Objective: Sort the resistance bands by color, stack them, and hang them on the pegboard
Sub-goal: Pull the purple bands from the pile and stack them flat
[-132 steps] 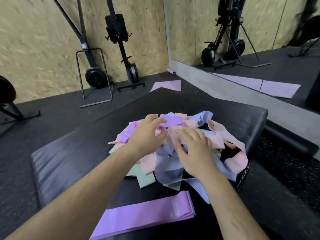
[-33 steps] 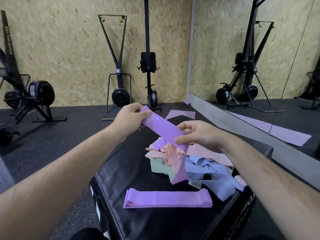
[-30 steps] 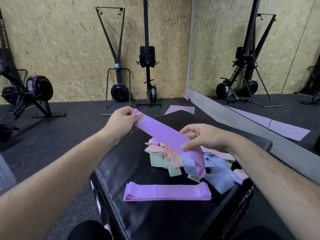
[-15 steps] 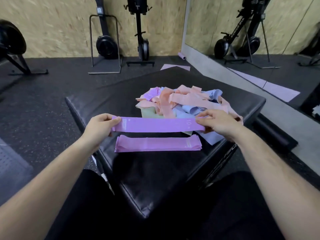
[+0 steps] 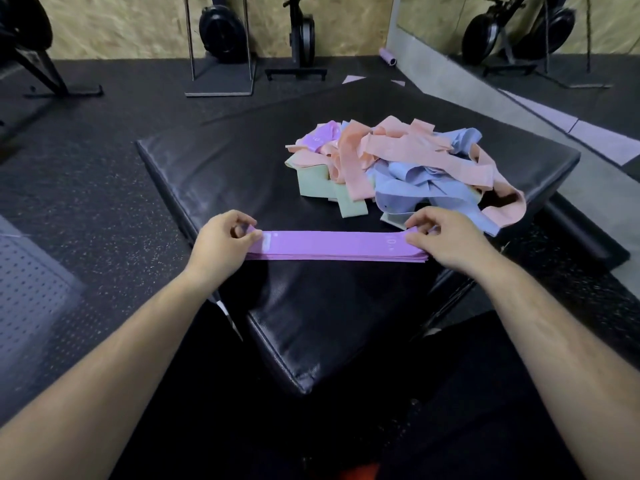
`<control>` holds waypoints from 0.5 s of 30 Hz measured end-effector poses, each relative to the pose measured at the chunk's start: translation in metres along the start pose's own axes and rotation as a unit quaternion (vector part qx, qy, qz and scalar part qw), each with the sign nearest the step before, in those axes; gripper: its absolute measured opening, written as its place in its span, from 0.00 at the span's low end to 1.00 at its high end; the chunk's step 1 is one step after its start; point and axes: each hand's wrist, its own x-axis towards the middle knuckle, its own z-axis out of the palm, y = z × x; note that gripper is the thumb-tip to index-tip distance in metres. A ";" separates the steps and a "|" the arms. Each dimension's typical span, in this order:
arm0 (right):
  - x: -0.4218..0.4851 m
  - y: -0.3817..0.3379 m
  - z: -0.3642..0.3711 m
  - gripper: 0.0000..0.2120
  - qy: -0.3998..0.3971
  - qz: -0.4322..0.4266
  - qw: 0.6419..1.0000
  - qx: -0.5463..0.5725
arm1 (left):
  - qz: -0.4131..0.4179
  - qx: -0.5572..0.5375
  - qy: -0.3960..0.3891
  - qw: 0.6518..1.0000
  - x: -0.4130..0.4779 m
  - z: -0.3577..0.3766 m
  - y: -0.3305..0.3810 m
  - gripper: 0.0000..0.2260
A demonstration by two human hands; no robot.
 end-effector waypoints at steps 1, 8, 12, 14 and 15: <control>0.000 0.001 0.002 0.08 -0.001 -0.007 1.000 -0.008 | 0.013 0.018 0.000 1.000 0.000 0.001 -0.001 0.04; -0.004 0.004 0.002 0.15 0.038 -0.090 0.983 -0.153 | 0.183 0.189 0.020 0.965 -0.007 0.008 0.009 0.18; -0.008 -0.009 -0.005 0.18 -0.023 -0.153 0.971 -0.184 | 0.251 0.175 -0.135 0.942 -0.007 0.019 0.028 0.25; -0.009 -0.011 -0.004 0.20 -0.071 -0.168 0.964 -0.194 | 0.246 0.173 -0.201 0.932 -0.004 0.024 0.030 0.28; -0.008 -0.010 -0.003 0.20 -0.084 -0.169 0.961 -0.202 | 0.242 0.168 -0.220 0.930 -0.002 0.026 0.030 0.27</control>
